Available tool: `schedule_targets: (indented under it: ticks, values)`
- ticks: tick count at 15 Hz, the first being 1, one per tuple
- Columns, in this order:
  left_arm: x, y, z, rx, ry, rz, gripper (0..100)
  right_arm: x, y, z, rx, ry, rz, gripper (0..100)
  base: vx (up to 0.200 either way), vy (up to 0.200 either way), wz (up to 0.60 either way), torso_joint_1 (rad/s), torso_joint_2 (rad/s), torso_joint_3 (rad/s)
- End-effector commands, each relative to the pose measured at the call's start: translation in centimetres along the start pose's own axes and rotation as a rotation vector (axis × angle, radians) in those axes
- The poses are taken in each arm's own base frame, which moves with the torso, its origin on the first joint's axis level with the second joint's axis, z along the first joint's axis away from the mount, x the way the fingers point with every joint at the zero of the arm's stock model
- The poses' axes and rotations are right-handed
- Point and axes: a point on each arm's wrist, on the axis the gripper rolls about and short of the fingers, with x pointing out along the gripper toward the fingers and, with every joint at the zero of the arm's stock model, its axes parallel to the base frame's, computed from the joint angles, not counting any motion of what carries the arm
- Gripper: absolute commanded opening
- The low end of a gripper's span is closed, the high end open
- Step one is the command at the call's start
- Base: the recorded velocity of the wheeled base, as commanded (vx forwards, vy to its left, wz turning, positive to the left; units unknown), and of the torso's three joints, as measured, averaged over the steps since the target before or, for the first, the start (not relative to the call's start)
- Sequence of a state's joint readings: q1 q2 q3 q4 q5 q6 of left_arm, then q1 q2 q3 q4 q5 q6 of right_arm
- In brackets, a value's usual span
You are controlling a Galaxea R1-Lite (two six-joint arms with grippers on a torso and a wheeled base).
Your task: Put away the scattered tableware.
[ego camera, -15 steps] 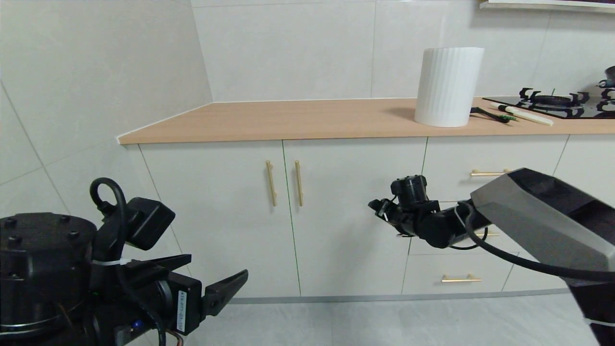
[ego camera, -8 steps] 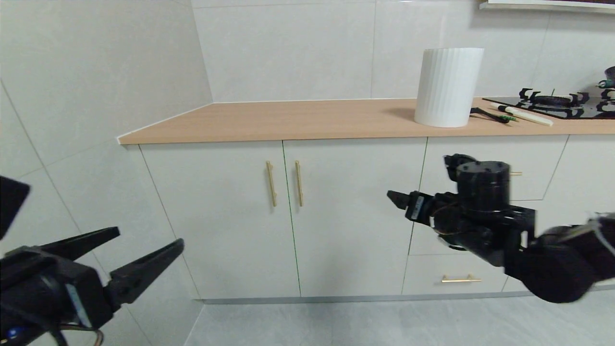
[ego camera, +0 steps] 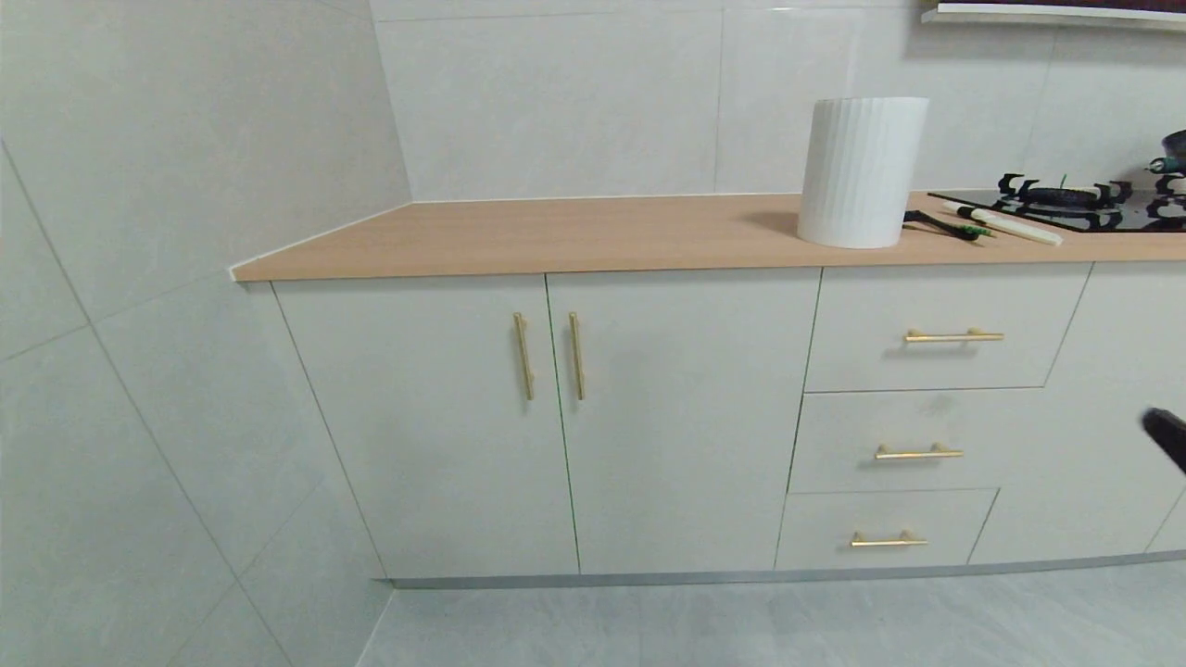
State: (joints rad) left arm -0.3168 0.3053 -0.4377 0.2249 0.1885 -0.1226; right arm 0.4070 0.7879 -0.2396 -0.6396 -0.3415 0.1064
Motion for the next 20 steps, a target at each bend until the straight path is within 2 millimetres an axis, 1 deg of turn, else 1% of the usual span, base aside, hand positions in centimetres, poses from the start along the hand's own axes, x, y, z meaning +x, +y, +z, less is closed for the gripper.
schedule_targets:
  ticks: [1,2,3,5,6,7,8,9,10,12,13,14,15,16,17,19,20]
  values:
    - [-3.2,0.4,-1.8,-0.024,-0.123,0.024,100,-8.5,-3.0,-2.4,-0.105,-0.141,-0.127,100,0.000,0.000,0.00,0.000,0.00,0.000]
    - [-3.4,0.5,-2.2,-0.024,-0.122,0.055,100,-10.4,-3.1,-2.5,-0.152,-0.129,-0.175,100,0.000,0.000,0.00,0.000,0.00,0.000]
    - [-3.4,0.5,-2.2,-0.042,-0.126,0.110,100,-11.3,-3.2,-3.2,-0.163,-0.093,-0.205,100,0.000,0.000,0.00,0.000,0.00,0.000]
    - [-3.3,0.3,-2.3,-0.040,-0.132,0.188,100,-11.3,-3.2,-4.8,-0.185,-0.045,-0.282,100,0.000,0.000,0.00,0.000,0.00,0.000]
    - [-3.3,0.3,-2.3,-0.040,-0.132,0.188,100,-11.3,-3.2,-4.8,-0.185,-0.045,-0.282,100,0.000,0.000,0.00,0.000,0.00,0.000]
    - [-3.3,-0.1,-2.5,-0.032,-0.136,0.261,100,-11.7,-3.0,-6.0,-0.222,-0.063,-0.334,100,0.000,0.000,0.00,0.000,0.00,0.000]
    - [-3.3,-0.1,-2.6,-0.039,-0.141,0.322,100,-11.5,-3.2,-6.4,-0.222,-0.061,-0.364,100,0.000,0.000,0.00,0.000,0.00,0.000]
    - [-3.5,-0.3,-3.1,-0.036,-0.151,0.398,100,-11.4,-3.2,-6.5,-0.218,-0.077,-0.378,100,0.000,0.000,0.00,0.000,0.00,0.000]
    - [-3.9,-0.5,-4.5,-0.024,-0.185,0.411,100,-11.2,-3.3,-6.8,-0.219,-0.083,-0.378,100,0.000,0.000,0.00,0.000,0.00,0.000]
    - [-3.0,-0.2,-5.7,-0.017,-0.139,0.442,100,-11.1,-3.3,-7.2,-0.217,-0.085,-0.378,100,0.000,0.000,0.00,0.000,0.00,0.000]
    - [-2.2,0.0,-6.9,-0.038,-0.119,0.471,100,-11.0,-3.5,-8.1,-0.220,-0.076,-0.354,100,0.000,0.000,0.00,0.000,0.00,0.000]
    - [-1.5,0.2,-7.9,-0.029,-0.089,0.448,100,-10.8,-3.5,-9.3,-0.226,-0.045,-0.307,100,0.000,0.000,0.00,0.000,0.00,0.000]
    - [-0.7,0.3,-9.0,-0.020,-0.065,0.425,100,-10.8,-3.5,-9.8,-0.226,-0.007,-0.258,100,0.000,0.000,0.00,0.000,0.00,0.000]
    - [-0.2,0.4,-9.7,0.002,-0.065,0.399,100,-10.8,-3.5,-10.2,-0.230,0.034,-0.222,100,0.000,0.000,0.00,0.000,0.00,0.000]
    - [0.1,0.3,-9.5,0.011,-0.117,0.340,100,-10.8,-3.5,-10.2,-0.228,0.036,-0.205,100,0.000,0.000,0.00,0.000,0.00,0.000]
    - [0.4,0.1,-9.8,0.033,-0.125,0.230,100,-10.8,-3.5,-10.2,-0.225,0.036,-0.194,100,0.000,0.000,0.00,0.000,0.00,0.000]
    - [0.4,0.1,-9.8,0.051,-0.124,0.215,100,-10.8,-3.4,-10.2,-0.221,0.036,-0.185,100,0.000,0.000,0.00,0.000,0.00,0.000]
